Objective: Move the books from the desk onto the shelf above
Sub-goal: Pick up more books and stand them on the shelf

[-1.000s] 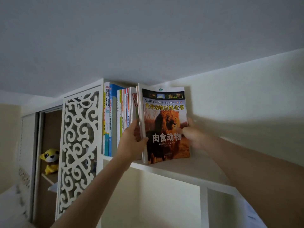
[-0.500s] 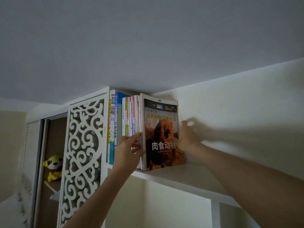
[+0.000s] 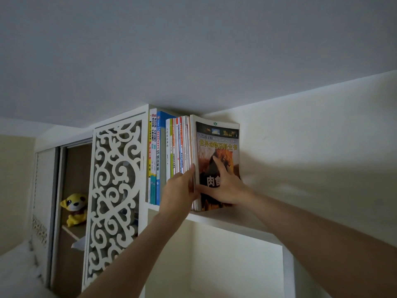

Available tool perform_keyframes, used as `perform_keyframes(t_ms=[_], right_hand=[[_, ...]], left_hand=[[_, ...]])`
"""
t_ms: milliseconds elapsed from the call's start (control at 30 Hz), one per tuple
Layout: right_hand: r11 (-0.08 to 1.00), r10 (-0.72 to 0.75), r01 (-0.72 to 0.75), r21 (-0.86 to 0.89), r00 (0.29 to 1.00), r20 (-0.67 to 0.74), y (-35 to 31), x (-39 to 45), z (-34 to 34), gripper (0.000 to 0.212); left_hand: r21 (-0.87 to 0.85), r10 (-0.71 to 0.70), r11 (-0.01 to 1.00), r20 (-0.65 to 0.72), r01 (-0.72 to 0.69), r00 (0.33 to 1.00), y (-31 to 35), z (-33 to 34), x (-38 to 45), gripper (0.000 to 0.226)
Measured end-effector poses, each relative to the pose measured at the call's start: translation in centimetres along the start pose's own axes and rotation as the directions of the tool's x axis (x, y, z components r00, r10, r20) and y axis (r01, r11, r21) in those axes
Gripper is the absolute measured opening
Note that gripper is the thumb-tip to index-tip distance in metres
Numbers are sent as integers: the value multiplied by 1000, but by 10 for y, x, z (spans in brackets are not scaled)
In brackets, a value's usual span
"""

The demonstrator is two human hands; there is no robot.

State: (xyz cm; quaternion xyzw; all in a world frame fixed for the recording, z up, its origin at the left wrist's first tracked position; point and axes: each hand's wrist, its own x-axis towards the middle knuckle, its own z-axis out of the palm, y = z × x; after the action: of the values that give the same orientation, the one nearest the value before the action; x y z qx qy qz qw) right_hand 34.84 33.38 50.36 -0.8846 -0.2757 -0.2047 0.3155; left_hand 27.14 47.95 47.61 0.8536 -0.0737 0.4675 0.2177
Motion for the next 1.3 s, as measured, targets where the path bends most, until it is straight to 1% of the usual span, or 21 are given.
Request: perform_keyframes(t_ms=[100,200,300,400,467,500,533,567,633,700,767,800,867,900,933,1000,1067,1100,1167,1233,1300], right_hand=[[998,39,-38,-43,999,30,10,-3,-1,127],[999,45,-46,24,998,51,19,-4,-4,122],[1000,1,-2,8,990,139,20,-23,-24,92],[963,-22,73,-258,981,194,14,-74,-82,49],[902,-72,153,-403,975,210,12,-135,-127,33],[873,-112,187,-451,976,188,13,-175,-148,30],[851,-156,209,-482,976,150,15,-220,-167,27],[835,-203,230,-500,973,108,20,-268,-184,24],[815,-233,229,-531,971,61,39,-369,-209,21],[837,-92,86,-540,996,17,75,-472,-218,20],[825,133,-144,-546,989,-60,109,-578,-219,18],[803,271,-281,-525,957,-98,122,-628,-218,16],[693,535,-547,-470,827,-173,149,-724,-211,12],[606,655,-670,-430,726,-208,162,-770,-206,13],[489,765,-783,-384,596,-242,172,-814,-201,14],[268,900,-927,-262,338,-275,188,-899,-188,21],[113,948,-975,-190,163,-272,195,-967,-168,26],[56,961,-982,-181,102,-255,195,-991,-160,27],[-14,969,-990,-141,21,-248,194,-1030,-146,32],[-114,961,-990,-78,-90,-260,190,-1057,-138,37],[-208,934,-978,-29,-190,-301,186,-1082,-127,39]], left_hand=[[-12,19,1000,9,-19,1000,-3,2,-1,77],[-31,16,999,31,-15,999,-2,0,-2,78],[-92,-9,996,-21,7,1000,6,-8,-16,61],[-96,124,986,-108,-134,986,43,-14,-53,34],[-247,269,934,12,-258,963,92,-20,-90,14],[-352,342,894,142,-276,929,119,-22,-112,8],[-446,424,853,291,-271,858,146,-21,-133,8],[-508,509,819,426,-267,748,173,-17,-154,11],[-571,643,761,599,-309,477,222,7,-195,14],[-628,709,703,656,-335,259,270,43,-240,15],[-685,739,658,668,-313,92,317,86,-292,17],[-708,747,634,665,-310,8,341,107,-320,20],[-737,731,605,664,-301,-157,381,149,-378,25],[-747,711,598,662,-291,-238,402,166,-409,28],[-750,684,602,662,-275,-307,423,183,-443,31],[-723,605,649,679,-236,-415,464,207,-512,42],[-691,561,701,687,-177,-461,496,223,-571,53],[-671,543,725,694,-153,-472,509,228,-595,57],[-618,486,773,723,-145,-491,529,237,-641,66],[-611,479,773,740,-173,-472,544,244,-677,71],[-649,540,750,713,-128,-447,557,250,-703,65]])
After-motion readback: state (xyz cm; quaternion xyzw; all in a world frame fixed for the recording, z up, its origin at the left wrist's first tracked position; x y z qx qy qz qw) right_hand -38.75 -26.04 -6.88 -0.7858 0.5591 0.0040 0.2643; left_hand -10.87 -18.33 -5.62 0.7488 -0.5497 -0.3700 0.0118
